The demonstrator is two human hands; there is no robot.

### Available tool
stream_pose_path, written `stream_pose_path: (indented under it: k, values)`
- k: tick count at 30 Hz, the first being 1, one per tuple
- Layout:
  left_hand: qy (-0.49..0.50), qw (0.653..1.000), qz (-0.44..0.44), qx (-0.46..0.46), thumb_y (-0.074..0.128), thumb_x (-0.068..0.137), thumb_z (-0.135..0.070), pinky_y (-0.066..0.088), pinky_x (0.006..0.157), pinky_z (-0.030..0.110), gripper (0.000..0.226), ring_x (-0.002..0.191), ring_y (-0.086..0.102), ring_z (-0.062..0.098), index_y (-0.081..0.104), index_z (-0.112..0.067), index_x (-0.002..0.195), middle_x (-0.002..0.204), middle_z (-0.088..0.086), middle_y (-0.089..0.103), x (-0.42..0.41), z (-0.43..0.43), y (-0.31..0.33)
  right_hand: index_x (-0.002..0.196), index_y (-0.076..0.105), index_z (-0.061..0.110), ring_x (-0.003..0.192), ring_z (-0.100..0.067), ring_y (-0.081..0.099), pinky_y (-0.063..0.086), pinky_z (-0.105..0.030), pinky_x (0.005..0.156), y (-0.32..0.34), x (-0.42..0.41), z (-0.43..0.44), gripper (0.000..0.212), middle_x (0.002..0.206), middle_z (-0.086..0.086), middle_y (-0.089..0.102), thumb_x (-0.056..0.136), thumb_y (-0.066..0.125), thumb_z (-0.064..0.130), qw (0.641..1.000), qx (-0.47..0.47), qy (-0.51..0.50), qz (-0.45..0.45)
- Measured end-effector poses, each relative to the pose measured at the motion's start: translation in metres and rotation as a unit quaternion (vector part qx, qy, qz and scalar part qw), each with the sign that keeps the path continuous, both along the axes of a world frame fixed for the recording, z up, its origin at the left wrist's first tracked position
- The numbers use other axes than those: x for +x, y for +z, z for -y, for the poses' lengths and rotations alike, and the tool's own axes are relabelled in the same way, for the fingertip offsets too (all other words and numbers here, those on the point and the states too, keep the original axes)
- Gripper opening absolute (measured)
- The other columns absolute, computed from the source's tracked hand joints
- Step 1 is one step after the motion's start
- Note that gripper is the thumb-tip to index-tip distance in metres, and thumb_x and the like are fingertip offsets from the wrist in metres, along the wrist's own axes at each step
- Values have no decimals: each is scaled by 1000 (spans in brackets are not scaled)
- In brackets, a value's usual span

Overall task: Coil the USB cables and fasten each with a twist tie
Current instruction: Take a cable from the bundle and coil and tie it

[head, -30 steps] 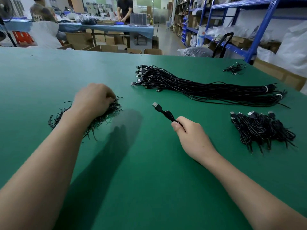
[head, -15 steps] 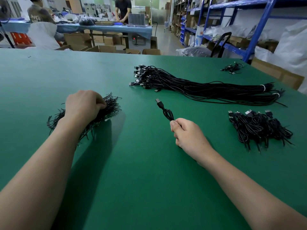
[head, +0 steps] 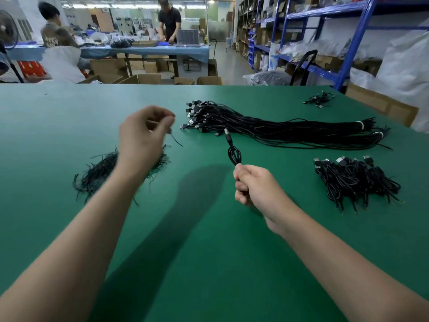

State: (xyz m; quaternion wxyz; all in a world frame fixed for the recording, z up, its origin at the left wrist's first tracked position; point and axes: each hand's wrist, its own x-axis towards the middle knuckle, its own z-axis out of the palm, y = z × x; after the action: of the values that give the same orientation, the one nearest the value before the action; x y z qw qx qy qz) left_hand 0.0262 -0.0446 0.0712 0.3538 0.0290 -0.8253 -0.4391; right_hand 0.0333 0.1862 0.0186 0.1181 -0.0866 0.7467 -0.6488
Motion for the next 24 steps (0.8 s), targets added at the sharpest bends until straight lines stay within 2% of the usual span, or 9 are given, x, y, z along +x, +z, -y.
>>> stream_pose_path:
  k: [3, 6, 8, 11, 14, 16, 19, 22, 24]
  values:
    - [-67, 998, 11, 18, 70, 94, -16, 50, 65, 14, 19, 72, 69, 1, 68, -33, 86, 75, -13, 71, 17, -49, -31, 88, 48, 18, 57, -12, 61, 43, -23, 52, 6, 12, 4, 27, 65, 6, 56, 109, 40, 35, 990, -107, 22, 94]
    - [-127, 985, 43, 109, 69, 94, -9, 57, 72, 28, 14, 77, 73, 12, 70, -22, 88, 79, -4, 73, 35, -76, -71, 92, 50, 16, 74, -19, 74, 50, -25, 45, 1, 21, 2, 27, 92, -6, 75, 109, 39, 34, 971, -193, -4, 140]
    - [-155, 972, 50, 172, 66, 95, -7, 56, 74, 26, 15, 82, 74, 15, 69, -20, 88, 84, 0, 75, 44, -81, -86, 92, 51, 15, 81, -22, 76, 51, -27, 45, -5, 27, 1, 28, 105, -12, 74, 109, 39, 34, 970, -197, -19, 141]
    - [-183, 959, 37, 213, 63, 97, -7, 56, 75, 24, 16, 88, 74, 17, 68, -21, 90, 89, 2, 76, 47, -79, -88, 94, 53, 12, 80, -21, 75, 52, -27, 47, -13, 33, 0, 28, 109, -13, 70, 108, 41, 33, 974, -184, -36, 132]
    - [-206, 960, 24, 187, 65, 97, -9, 58, 82, 29, 14, 92, 75, 20, 69, -21, 91, 92, 3, 76, 51, -76, -86, 94, 53, 12, 70, -18, 72, 50, -26, 47, -14, 38, -1, 28, 96, -8, 72, 108, 41, 33, 975, -192, -14, 112]
    - [-215, 962, 27, 168, 65, 96, -11, 58, 85, 33, 13, 93, 74, 20, 70, -22, 92, 93, 2, 76, 54, -77, -87, 93, 53, 12, 62, -16, 67, 47, -24, 45, -14, 42, 0, 28, 82, -3, 70, 108, 40, 32, 980, -175, 3, 97]
    - [-228, 964, 25, 138, 64, 95, -16, 57, 87, 34, 11, 93, 74, 21, 69, -25, 92, 93, 1, 76, 56, -78, -86, 92, 51, 12, 56, -14, 61, 43, -22, 44, -17, 46, 0, 28, 72, 0, 65, 109, 40, 31, 985, -148, 13, 85]
    - [-241, 965, 17, 106, 64, 94, -18, 57, 86, 30, 7, 91, 73, 18, 69, -23, 92, 92, -1, 75, 57, -77, -86, 91, 48, 14, 48, -11, 42, 33, -21, 44, -21, 44, -3, 28, 63, 4, 48, 108, 40, 34, 989, -125, 24, 75]
    - [-251, 960, 24, 118, 65, 94, -15, 57, 84, 27, 8, 88, 74, 19, 70, -22, 91, 92, 0, 75, 58, -78, -85, 90, 48, 15, 47, -9, 32, 26, -20, 43, -23, 43, -4, 28, 63, 6, 37, 108, 40, 34, 989, -121, 38, 69]
